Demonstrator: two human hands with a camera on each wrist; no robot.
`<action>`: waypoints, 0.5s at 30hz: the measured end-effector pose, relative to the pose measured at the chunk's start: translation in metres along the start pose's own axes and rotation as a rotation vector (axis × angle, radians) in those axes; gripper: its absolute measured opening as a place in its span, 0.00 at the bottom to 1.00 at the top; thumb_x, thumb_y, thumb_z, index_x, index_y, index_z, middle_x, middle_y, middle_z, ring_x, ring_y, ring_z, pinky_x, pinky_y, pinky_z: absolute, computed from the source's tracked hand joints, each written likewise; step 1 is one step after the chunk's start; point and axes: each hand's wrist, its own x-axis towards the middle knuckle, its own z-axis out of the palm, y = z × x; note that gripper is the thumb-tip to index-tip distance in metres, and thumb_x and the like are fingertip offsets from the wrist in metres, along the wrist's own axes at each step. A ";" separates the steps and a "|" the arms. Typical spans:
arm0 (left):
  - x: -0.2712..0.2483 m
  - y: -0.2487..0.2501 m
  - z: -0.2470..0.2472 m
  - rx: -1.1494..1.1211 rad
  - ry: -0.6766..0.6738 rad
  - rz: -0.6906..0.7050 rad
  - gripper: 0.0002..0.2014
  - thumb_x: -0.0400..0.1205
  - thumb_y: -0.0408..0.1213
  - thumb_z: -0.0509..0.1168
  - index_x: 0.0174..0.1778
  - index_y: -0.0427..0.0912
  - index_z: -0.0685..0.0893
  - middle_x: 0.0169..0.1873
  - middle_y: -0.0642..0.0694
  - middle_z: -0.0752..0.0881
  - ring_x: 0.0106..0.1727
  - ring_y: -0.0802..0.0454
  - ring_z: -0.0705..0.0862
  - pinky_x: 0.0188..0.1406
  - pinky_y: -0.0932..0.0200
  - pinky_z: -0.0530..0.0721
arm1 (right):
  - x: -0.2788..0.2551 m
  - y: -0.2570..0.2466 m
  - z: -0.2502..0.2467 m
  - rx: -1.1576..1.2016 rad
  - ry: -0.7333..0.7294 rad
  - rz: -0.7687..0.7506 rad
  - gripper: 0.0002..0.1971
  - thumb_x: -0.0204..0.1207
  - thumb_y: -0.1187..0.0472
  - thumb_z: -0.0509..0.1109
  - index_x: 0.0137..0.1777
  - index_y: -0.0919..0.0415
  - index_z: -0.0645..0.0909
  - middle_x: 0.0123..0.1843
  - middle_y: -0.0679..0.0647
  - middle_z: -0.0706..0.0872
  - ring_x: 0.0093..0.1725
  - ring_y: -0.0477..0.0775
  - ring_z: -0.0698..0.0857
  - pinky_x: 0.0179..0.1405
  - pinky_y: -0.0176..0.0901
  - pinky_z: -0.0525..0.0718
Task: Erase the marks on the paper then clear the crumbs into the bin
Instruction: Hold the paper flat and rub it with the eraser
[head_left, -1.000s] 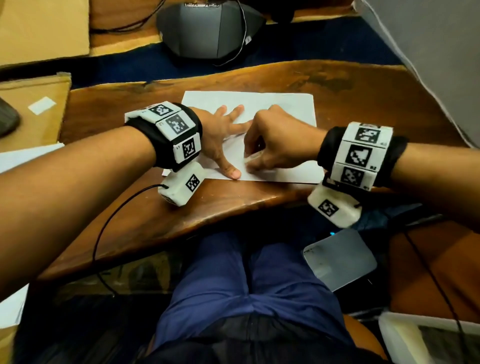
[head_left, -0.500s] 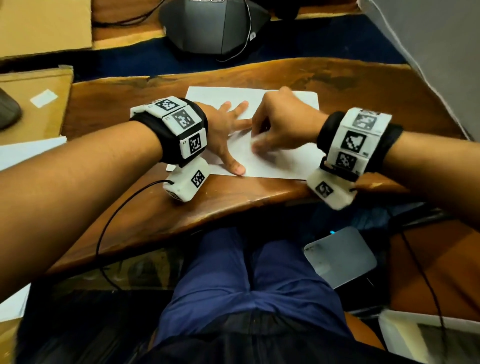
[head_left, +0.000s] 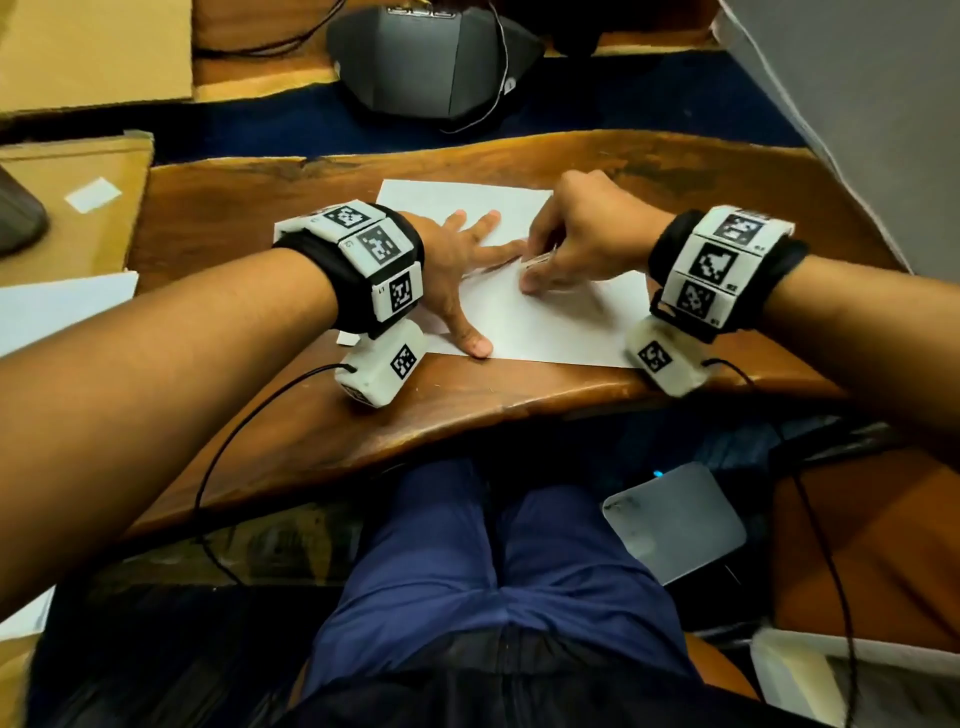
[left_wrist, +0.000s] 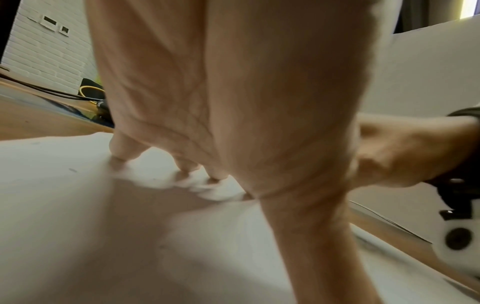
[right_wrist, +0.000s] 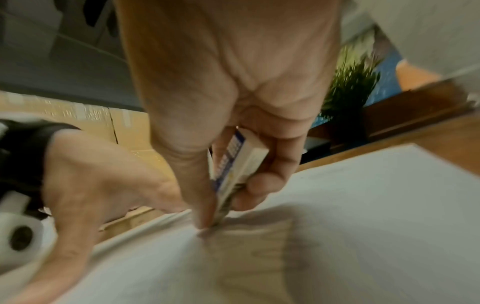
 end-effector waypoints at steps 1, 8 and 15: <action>-0.001 -0.001 0.001 -0.007 -0.001 -0.004 0.68 0.50 0.78 0.65 0.81 0.69 0.31 0.83 0.53 0.26 0.85 0.42 0.33 0.81 0.27 0.51 | -0.001 -0.002 0.002 0.014 -0.015 -0.001 0.08 0.68 0.53 0.84 0.41 0.57 0.93 0.38 0.49 0.92 0.35 0.43 0.84 0.32 0.33 0.80; 0.002 -0.004 0.002 -0.029 0.023 0.029 0.65 0.60 0.73 0.71 0.81 0.69 0.31 0.83 0.53 0.27 0.85 0.42 0.32 0.80 0.27 0.49 | -0.003 0.004 -0.005 0.002 -0.027 0.017 0.07 0.71 0.53 0.82 0.42 0.56 0.93 0.40 0.49 0.92 0.38 0.45 0.87 0.35 0.36 0.82; 0.001 -0.014 -0.001 -0.065 0.039 0.076 0.64 0.64 0.69 0.74 0.82 0.68 0.31 0.83 0.56 0.28 0.85 0.46 0.31 0.80 0.28 0.46 | 0.000 0.044 -0.014 0.241 -0.080 0.270 0.09 0.72 0.54 0.82 0.46 0.59 0.92 0.41 0.53 0.93 0.40 0.50 0.88 0.37 0.37 0.84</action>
